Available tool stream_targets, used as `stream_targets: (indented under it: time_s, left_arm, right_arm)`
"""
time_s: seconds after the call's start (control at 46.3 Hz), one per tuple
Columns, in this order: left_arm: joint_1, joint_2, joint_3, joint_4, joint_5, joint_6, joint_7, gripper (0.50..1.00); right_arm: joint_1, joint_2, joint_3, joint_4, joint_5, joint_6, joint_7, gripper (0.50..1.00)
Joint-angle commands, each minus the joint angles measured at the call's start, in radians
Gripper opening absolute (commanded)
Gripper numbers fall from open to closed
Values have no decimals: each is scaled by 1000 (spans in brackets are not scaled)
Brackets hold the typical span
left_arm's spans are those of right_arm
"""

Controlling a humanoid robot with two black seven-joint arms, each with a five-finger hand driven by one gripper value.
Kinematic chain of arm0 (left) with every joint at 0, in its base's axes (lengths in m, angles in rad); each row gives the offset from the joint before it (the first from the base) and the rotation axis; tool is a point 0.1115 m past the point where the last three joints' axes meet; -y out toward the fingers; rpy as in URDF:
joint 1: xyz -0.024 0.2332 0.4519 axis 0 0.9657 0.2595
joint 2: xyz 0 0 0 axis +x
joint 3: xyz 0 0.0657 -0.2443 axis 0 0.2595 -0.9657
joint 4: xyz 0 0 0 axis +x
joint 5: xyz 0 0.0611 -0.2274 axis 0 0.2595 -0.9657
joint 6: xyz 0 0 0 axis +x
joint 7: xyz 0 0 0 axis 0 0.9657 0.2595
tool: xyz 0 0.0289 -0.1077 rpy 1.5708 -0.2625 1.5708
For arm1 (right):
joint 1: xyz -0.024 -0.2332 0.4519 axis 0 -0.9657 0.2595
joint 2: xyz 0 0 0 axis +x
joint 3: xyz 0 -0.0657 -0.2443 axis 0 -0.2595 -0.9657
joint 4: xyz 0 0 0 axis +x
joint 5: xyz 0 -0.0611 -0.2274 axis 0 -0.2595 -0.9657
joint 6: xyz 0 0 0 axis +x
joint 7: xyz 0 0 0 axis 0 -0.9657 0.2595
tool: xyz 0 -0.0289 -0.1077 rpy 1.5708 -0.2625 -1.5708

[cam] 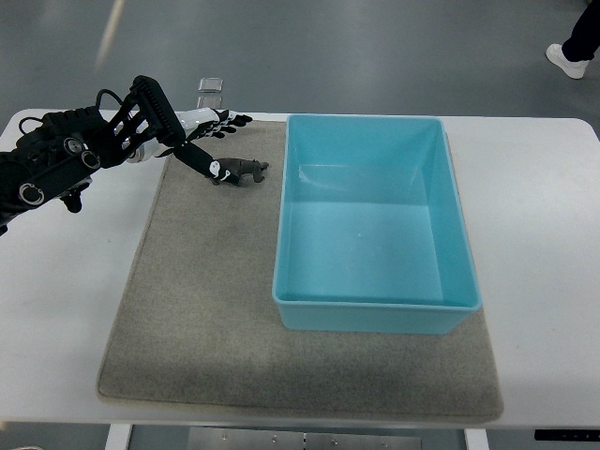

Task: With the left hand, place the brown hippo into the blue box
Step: 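Close the left hand's fingers around the brown hippo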

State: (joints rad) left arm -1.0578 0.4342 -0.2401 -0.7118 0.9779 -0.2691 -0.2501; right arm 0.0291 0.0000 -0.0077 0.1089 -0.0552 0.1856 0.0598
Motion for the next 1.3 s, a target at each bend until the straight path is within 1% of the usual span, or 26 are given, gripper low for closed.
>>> stream_targets:
  time_s: [0.0, 0.108, 0.281, 0.54, 0.756, 0.842, 1.101, 1.274]
  left_arm:
    - [-5, 0, -1, 2, 70, 13, 0, 996]
    - [-5, -5, -1, 2, 91, 21, 2, 994]
    - [-13, -11, -1, 2, 128, 65, 5, 994]
    - [-11, -17, -1, 0, 231, 82, 2, 994]
    - [-13, -40, -2, 0, 384, 94, -5, 994]
    - [-13, -45, -2, 0, 404, 117, -6, 994]
    - [-14, -65, -1, 3, 450, 145, -5, 986]
    - [-13, -66, -1, 5, 487, 146, -6, 979]
  right_arm:
    - [0, 0, 0, 0, 0, 0, 0, 936]
    - [0, 0, 0, 0, 0, 0, 0, 936]
    - [0, 0, 0, 0, 0, 0, 0, 936]
    - [0, 0, 0, 0, 0, 0, 0, 936]
    - [0, 0, 0, 0, 0, 0, 0, 936]
    - [0, 0, 0, 0, 0, 0, 0, 936]
    - [0, 0, 0, 0, 0, 0, 0, 936]
    - [0, 0, 0, 0, 0, 0, 0, 936]
